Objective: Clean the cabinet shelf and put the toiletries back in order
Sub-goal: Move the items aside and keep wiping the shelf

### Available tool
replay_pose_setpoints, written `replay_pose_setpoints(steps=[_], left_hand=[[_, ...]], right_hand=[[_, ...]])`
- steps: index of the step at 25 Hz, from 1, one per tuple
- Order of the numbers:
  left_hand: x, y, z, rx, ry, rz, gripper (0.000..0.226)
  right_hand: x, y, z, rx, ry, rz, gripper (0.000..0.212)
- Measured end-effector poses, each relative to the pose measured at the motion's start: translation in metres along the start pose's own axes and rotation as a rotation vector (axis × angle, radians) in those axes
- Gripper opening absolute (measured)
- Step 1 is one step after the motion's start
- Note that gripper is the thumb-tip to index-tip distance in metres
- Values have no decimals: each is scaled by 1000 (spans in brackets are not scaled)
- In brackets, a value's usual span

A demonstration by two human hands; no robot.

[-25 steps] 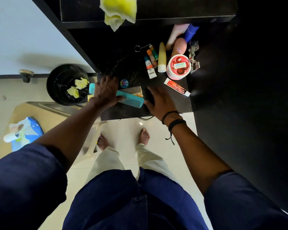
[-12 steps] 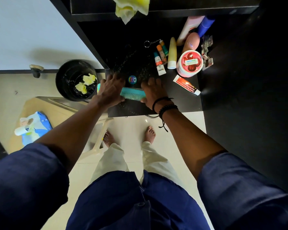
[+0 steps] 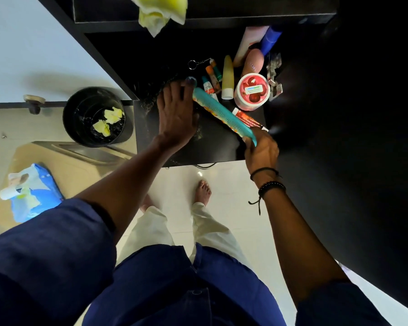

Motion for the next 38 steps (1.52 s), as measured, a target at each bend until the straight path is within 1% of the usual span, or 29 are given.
replay_pose_setpoints(steps=[3,5,7,10,15,17,20,22,26,28,30,32,35,38], left_hand=[[-2,18,-15,-58,89,164,70],[-2,26,-28,-105,163,199,67],[-1,28,-35,-129,189,194,65],[8,30,-37,-187,168,181,65],[42,21,-30,-306,121,96,68],[55,18,-32,-308,133,81,63],[60,21,-38,-282,179,144,49],[55,22,-37,-278,146,156,44],[39,14,-22,-325,3,118,39],[29,-3,-18,-375,-33,69,37],[21,-31,-27,-457,7,-45,37],[16,-59,-40,-528,83,-115,42],[15,-90,-47,-580,112,-176,47],[16,-104,-55,-590,141,-175,51]], right_hand=[[6,-15,-7,57,26,-140,34],[11,-16,-13,98,22,-191,36],[17,-13,-19,112,35,-221,37],[25,-12,-26,54,42,-233,37],[28,-18,-32,8,29,-257,42],[28,-18,-31,7,6,-237,42],[25,-17,-30,-33,8,-225,46],[22,-15,-29,-39,-10,-199,47],[16,-14,-23,-73,-64,-143,47],[12,-15,-21,-94,-93,-127,51],[8,-19,-21,-95,-100,-131,57],[4,-23,-21,-93,-88,-139,58],[1,-28,-18,-93,-83,-157,53],[2,-31,-18,-78,-81,-154,46]])
Point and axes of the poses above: each hand's wrist, its own x-axis towards the middle knuckle, its own z-axis out of the back of the hand, y = z × x, the point moved 8 cm from there along x, towards the middle knuckle, and after that the axes turned 6 degrees about y, right-handed, at the moved point
